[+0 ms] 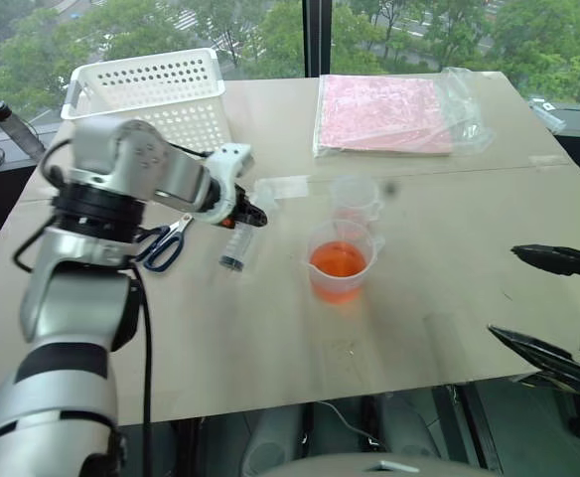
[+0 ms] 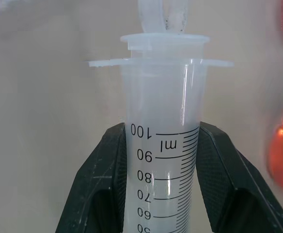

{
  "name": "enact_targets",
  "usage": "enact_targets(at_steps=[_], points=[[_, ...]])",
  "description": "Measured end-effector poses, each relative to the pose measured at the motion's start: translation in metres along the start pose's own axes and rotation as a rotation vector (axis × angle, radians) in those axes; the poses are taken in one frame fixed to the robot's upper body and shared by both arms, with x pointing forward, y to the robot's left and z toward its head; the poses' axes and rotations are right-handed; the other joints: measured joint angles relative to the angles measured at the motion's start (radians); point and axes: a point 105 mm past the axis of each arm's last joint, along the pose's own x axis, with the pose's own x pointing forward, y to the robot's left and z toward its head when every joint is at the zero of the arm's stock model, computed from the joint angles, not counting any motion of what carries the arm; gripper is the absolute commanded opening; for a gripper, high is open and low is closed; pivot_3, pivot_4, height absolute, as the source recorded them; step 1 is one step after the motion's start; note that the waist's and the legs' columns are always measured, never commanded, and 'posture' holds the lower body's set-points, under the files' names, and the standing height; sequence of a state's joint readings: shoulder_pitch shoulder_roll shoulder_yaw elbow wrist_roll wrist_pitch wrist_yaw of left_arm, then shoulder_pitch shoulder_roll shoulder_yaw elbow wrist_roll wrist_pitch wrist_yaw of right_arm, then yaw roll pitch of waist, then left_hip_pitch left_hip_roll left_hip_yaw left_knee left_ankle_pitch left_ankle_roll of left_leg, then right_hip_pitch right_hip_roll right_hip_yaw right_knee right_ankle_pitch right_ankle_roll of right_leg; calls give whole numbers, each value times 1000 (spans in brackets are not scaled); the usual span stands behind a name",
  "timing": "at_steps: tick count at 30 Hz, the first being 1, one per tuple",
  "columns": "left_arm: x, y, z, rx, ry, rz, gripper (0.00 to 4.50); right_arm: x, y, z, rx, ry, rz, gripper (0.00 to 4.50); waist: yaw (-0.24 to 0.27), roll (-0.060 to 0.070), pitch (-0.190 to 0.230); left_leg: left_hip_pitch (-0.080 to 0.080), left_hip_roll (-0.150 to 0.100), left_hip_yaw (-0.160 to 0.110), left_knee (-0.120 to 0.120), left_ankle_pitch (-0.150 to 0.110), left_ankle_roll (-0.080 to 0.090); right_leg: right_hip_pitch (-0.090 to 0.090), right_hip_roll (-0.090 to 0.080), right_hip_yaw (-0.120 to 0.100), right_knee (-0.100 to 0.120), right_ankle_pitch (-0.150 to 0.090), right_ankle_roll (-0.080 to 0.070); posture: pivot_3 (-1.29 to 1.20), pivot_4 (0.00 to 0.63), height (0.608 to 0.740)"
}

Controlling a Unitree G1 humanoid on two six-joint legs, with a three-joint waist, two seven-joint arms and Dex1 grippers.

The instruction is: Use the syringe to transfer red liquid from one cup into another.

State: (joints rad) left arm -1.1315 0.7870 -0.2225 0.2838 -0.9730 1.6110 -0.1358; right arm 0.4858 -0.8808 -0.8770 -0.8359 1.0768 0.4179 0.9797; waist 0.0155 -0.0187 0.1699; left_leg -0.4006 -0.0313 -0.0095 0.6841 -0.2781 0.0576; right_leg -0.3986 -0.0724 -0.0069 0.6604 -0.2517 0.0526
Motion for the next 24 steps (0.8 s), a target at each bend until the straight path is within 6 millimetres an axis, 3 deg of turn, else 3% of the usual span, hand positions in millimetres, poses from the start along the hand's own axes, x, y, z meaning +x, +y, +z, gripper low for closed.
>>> enact_targets(at_steps=[4,8,11,16,18,24], points=[[-29,-14,6,19,-211,-203,1409,-7,-8,-4,-1,23,-6,4500,5,0,0,0,0,-1,1,0,0,2,0,-1,-1,0,0,0,150,740],[-60,-67,36,133,-562,-559,1409,-10,-25,-4,-33,31,-32,4500,13,0,0,1,0,0,2,0,0,3,-1,-2,-1,0,0,0,150,740],[-83,-92,49,233,-742,-662,1409,-8,-43,-5,-20,50,-64,4500,10,0,0,1,0,0,2,0,0,3,0,-1,0,0,0,0,150,740],[-97,-113,47,308,-907,-796,1409,-7,-60,-8,2,74,-124,4500,2,1,-1,1,0,0,0,1,-1,3,1,-1,-1,0,-1,0,150,740],[-100,-121,36,323,-942,-931,1409,-6,-65,-5,-19,75,-153,4500,-1,2,-1,1,0,1,0,1,-1,3,1,-1,-1,0,-1,0,150,740],[-95,-123,18,385,-1005,-1011,1409,-1,-57,-3,-17,81,-122,4500,0,2,-1,1,0,1,1,1,-1,3,2,-1,0,0,-1,0,150,740]])
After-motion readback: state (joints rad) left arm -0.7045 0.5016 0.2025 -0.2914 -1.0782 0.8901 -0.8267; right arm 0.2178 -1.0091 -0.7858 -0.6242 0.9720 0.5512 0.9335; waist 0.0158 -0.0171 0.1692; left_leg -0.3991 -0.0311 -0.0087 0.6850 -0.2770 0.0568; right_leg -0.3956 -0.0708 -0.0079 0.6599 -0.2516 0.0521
